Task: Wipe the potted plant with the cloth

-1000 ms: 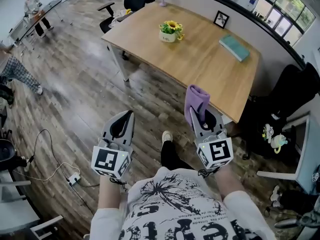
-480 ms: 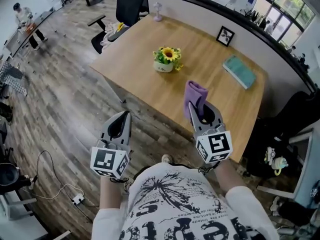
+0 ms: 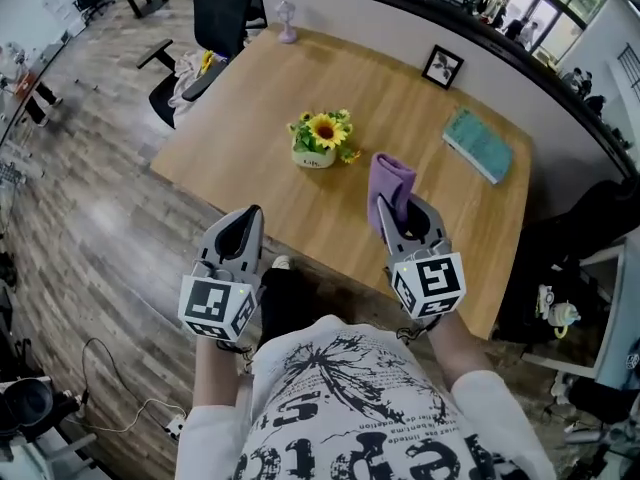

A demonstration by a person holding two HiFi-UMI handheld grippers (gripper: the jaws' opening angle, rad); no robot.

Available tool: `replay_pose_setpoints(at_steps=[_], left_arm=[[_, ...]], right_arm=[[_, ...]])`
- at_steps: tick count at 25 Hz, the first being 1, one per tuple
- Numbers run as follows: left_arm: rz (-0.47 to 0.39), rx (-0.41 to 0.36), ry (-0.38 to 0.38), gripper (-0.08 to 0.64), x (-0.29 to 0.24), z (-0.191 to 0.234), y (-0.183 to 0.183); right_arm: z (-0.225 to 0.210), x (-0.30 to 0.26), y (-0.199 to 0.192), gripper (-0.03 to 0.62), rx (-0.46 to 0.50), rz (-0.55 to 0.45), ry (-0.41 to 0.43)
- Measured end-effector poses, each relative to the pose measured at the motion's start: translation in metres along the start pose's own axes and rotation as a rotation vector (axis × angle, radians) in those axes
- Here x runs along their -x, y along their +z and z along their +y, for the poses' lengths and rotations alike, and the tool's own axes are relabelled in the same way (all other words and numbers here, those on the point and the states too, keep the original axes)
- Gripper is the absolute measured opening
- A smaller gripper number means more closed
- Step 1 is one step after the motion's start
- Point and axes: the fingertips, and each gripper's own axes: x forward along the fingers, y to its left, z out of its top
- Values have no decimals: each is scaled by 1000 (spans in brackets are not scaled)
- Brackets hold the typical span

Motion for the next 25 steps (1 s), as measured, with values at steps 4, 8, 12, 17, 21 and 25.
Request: replay_pose_setpoints(at_steps=[4, 8, 12, 17, 21, 25], left_arm=[[32, 12, -111, 3, -55, 32, -7], [97, 18, -233, 3, -108, 60, -22], [186, 14, -350, 3, -160, 78, -53], [272, 7, -444, 3, -223, 91, -92], [355, -6, -521, 3, -253, 88, -127], [405, -28, -577, 3, -274, 81, -155]], right_arm=[[-9, -44, -12, 74, -41, 49, -84], [-22, -83, -28, 75, -68, 121, -169], [-39, -114, -56, 75, -84, 214, -273], [-73, -155, -99, 75, -76, 332, -348], [-91, -175, -140, 75, -84, 439, -364], [-100, -192, -172, 75, -99, 528, -357]])
